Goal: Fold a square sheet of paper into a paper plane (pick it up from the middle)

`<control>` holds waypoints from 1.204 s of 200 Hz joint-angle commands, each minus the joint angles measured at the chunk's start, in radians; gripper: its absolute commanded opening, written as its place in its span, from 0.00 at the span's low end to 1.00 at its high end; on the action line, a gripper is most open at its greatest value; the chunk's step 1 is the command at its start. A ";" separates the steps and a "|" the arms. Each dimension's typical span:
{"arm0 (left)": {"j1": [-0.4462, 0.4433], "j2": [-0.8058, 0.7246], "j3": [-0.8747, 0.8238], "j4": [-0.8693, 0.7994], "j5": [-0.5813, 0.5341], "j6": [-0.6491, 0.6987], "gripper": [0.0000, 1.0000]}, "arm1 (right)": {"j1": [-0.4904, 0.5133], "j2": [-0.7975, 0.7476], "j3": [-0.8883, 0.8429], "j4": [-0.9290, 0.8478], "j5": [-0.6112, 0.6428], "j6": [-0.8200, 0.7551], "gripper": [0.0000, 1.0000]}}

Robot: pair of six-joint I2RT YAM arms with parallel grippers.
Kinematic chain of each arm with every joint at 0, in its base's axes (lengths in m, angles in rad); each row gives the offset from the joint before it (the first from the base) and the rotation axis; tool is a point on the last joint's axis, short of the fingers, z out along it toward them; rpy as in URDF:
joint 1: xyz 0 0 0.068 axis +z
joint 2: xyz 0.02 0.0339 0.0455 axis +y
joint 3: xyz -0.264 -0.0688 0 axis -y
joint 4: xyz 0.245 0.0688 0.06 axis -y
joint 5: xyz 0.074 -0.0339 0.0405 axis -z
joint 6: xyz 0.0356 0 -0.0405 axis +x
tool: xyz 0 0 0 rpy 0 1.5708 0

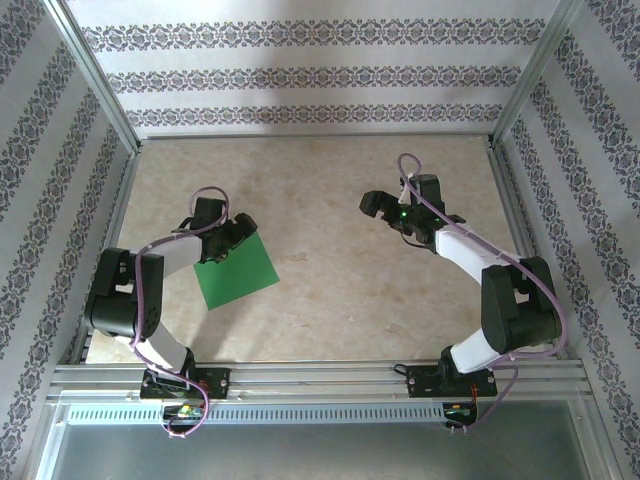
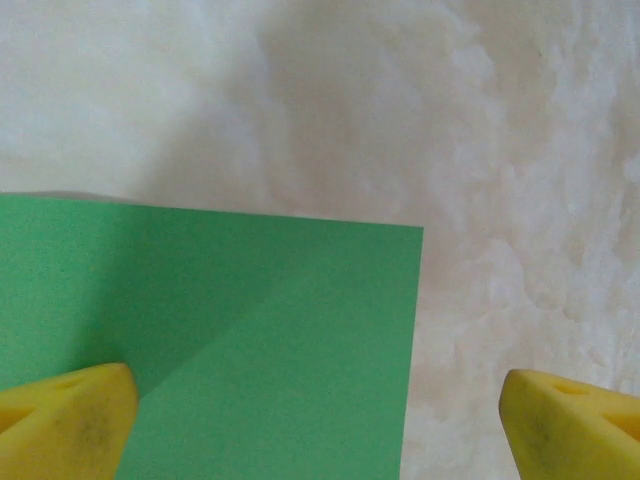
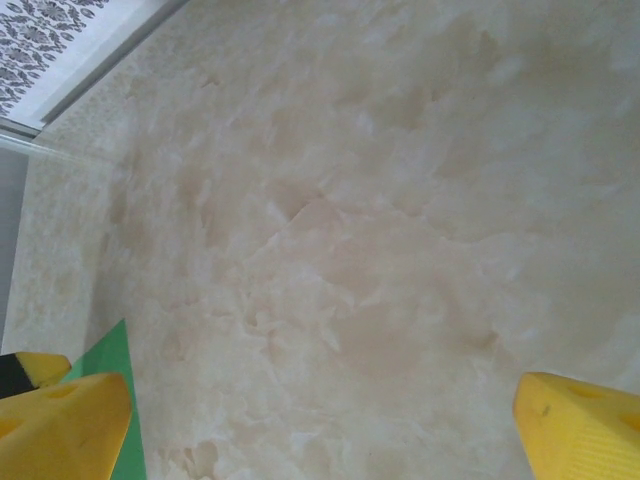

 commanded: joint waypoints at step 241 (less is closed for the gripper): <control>-0.321 -0.004 0.277 -0.264 0.034 0.086 0.96 | 0.255 0.006 -0.019 -0.220 -0.034 0.167 0.71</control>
